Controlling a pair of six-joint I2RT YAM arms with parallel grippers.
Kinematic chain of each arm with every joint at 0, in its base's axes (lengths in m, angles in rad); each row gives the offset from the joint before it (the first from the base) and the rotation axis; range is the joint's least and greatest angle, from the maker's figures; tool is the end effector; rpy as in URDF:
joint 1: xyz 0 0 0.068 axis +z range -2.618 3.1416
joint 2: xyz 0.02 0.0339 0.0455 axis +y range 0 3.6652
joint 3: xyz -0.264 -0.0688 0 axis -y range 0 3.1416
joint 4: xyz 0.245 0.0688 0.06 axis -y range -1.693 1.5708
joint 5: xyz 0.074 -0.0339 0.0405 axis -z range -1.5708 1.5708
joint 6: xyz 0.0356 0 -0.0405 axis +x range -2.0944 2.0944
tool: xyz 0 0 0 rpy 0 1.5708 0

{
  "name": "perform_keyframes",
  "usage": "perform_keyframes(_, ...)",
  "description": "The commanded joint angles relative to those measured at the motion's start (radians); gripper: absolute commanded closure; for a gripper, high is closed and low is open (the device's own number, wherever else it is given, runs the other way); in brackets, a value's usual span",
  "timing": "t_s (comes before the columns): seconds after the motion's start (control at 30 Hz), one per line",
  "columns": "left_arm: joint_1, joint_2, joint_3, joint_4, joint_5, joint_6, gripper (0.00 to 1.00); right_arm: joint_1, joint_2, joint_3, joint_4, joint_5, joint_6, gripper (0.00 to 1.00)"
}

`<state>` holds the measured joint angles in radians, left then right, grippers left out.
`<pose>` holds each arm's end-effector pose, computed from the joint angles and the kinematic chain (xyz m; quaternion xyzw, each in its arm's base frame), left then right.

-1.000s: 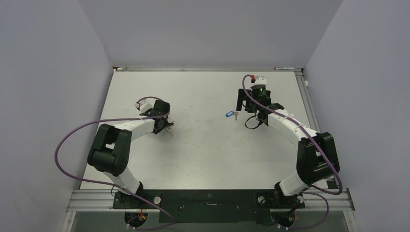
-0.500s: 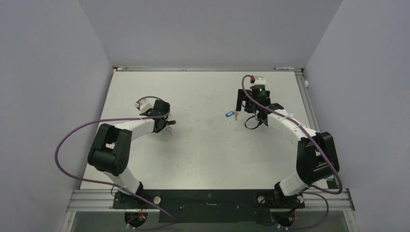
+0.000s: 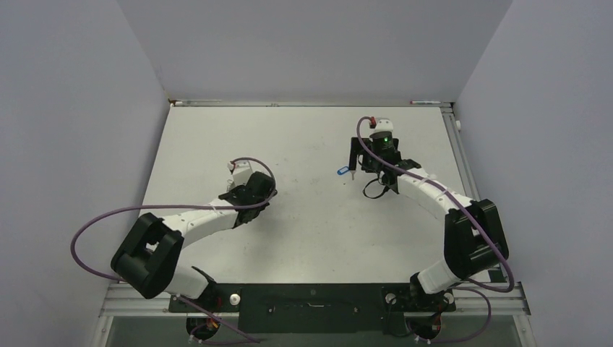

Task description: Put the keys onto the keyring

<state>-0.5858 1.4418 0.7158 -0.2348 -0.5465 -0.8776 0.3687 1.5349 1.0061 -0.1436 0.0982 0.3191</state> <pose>0.2343 -0.1333 0.1719 -0.2137 0.8969 -0.0017 0.3871 0.3165 0.1185 0.2374 -0.0010 0.9000 0.1046 0.4232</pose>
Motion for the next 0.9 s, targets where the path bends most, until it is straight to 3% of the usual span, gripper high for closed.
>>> perform_keyframes(0.0,-0.080,-0.072,-0.062,0.093,-0.058,0.035,1.00,0.030,-0.100,-0.049,0.117,-0.027,0.010,0.07)
perform_keyframes(0.3,-0.227,-0.178,-0.212,0.301,-0.004,0.042,1.00,0.047,-0.232,-0.148,0.082,-0.028,0.052,0.09)
perform_keyframes(0.7,-0.544,-0.060,-0.188,0.342,-0.059,-0.086,1.00,0.093,-0.524,-0.302,-0.055,-0.090,0.122,0.11)
perform_keyframes(0.73,-0.566,-0.054,-0.180,0.338,-0.068,-0.083,0.90,0.102,-0.545,-0.311,-0.052,-0.119,0.124,0.11)
perform_keyframes(0.8,-0.597,-0.072,-0.170,0.320,-0.081,-0.066,0.44,0.122,-0.580,-0.325,-0.048,-0.130,0.117,0.11)
perform_keyframes(0.87,-0.606,-0.122,-0.160,0.292,-0.070,-0.033,0.20,0.144,-0.605,-0.326,-0.055,-0.130,0.106,0.11)
